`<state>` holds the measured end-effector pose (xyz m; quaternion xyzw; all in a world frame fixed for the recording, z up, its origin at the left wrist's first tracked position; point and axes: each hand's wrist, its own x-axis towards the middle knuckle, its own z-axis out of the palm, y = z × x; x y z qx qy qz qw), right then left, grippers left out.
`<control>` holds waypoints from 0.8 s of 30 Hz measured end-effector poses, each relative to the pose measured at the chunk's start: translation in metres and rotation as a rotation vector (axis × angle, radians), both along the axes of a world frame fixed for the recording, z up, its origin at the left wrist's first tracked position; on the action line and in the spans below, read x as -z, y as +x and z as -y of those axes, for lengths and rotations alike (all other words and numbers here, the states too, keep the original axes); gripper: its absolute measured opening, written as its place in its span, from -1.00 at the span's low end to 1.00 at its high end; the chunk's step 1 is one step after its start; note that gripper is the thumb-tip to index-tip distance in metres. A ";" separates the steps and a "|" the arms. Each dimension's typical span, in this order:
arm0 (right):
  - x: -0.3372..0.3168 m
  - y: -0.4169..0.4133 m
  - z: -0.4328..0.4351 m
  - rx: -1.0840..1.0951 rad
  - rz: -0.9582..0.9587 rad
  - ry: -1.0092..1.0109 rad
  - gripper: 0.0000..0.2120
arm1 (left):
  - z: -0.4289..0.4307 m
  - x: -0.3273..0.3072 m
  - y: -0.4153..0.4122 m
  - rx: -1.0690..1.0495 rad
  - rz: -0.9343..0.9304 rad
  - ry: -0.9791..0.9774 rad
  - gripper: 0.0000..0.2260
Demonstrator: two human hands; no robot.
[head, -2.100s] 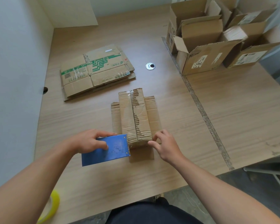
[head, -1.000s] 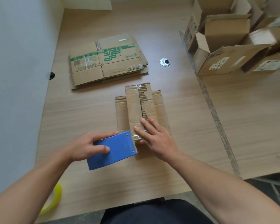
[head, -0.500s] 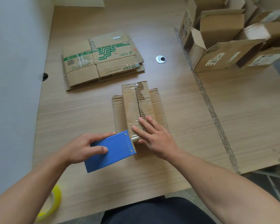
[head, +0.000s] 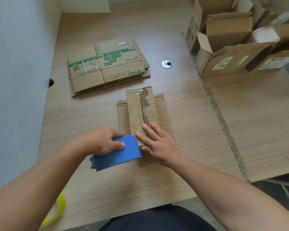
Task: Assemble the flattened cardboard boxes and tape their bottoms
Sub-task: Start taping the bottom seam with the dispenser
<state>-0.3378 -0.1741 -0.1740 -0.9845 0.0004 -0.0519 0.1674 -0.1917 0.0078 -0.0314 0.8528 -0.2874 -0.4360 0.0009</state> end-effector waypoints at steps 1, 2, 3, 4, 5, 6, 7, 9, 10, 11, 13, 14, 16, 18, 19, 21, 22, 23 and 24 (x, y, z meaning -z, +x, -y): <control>0.000 0.000 -0.002 0.004 -0.007 0.007 -0.53 | 0.008 -0.003 -0.002 0.029 0.035 0.040 -0.61; 0.000 0.000 -0.003 0.010 -0.014 0.014 -0.53 | 0.015 -0.005 -0.005 0.064 0.074 0.077 -0.61; -0.001 0.001 -0.005 0.015 -0.018 0.016 -0.53 | 0.022 -0.007 -0.008 0.100 0.112 0.109 -0.63; -0.001 0.001 -0.006 0.016 -0.022 0.015 -0.53 | 0.027 -0.008 -0.011 0.131 0.146 0.130 -0.66; -0.001 0.001 -0.008 0.018 -0.023 0.014 -0.53 | 0.032 -0.009 -0.013 0.154 0.176 0.147 -0.68; -0.002 0.001 -0.008 0.021 -0.021 0.013 -0.53 | 0.037 -0.011 -0.015 0.171 0.201 0.164 -0.70; -0.001 0.000 -0.009 0.024 -0.023 0.013 -0.53 | 0.041 -0.012 -0.016 0.180 0.219 0.183 -0.71; -0.002 -0.001 -0.013 0.032 -0.038 0.030 -0.53 | 0.046 -0.013 -0.017 0.190 0.254 0.219 -0.70; -0.003 -0.001 -0.015 0.038 -0.051 0.040 -0.53 | 0.048 -0.013 -0.017 0.195 0.269 0.235 -0.70; -0.003 -0.001 -0.016 0.040 -0.068 0.046 -0.52 | 0.051 -0.013 -0.018 0.198 0.282 0.248 -0.70; -0.004 0.000 -0.019 0.030 -0.110 0.047 -0.51 | 0.057 -0.013 -0.023 0.217 0.336 0.266 -0.71; -0.005 -0.001 -0.020 0.030 -0.125 0.042 -0.51 | 0.059 -0.013 -0.027 0.234 0.376 0.276 -0.72; -0.006 -0.003 -0.023 0.037 -0.127 0.014 -0.51 | 0.063 -0.016 -0.034 0.269 0.462 0.305 -0.73; -0.007 -0.002 -0.026 0.049 -0.129 -0.007 -0.51 | 0.067 -0.021 -0.038 0.285 0.515 0.332 -0.72; -0.007 0.000 -0.026 0.039 -0.162 -0.001 -0.51 | 0.069 -0.022 -0.040 0.281 0.524 0.346 -0.71; -0.005 0.000 -0.027 0.025 -0.221 0.020 -0.51 | 0.075 -0.021 -0.048 0.305 0.554 0.373 -0.68; -0.005 0.000 -0.027 0.024 -0.235 0.023 -0.52 | 0.078 -0.020 -0.052 0.333 0.572 0.384 -0.66; -0.005 -0.001 -0.027 0.020 -0.249 0.020 -0.52 | 0.082 -0.019 -0.056 0.364 0.583 0.398 -0.65; -0.005 -0.001 -0.027 0.018 -0.258 0.017 -0.53 | 0.086 -0.018 -0.059 0.395 0.593 0.412 -0.64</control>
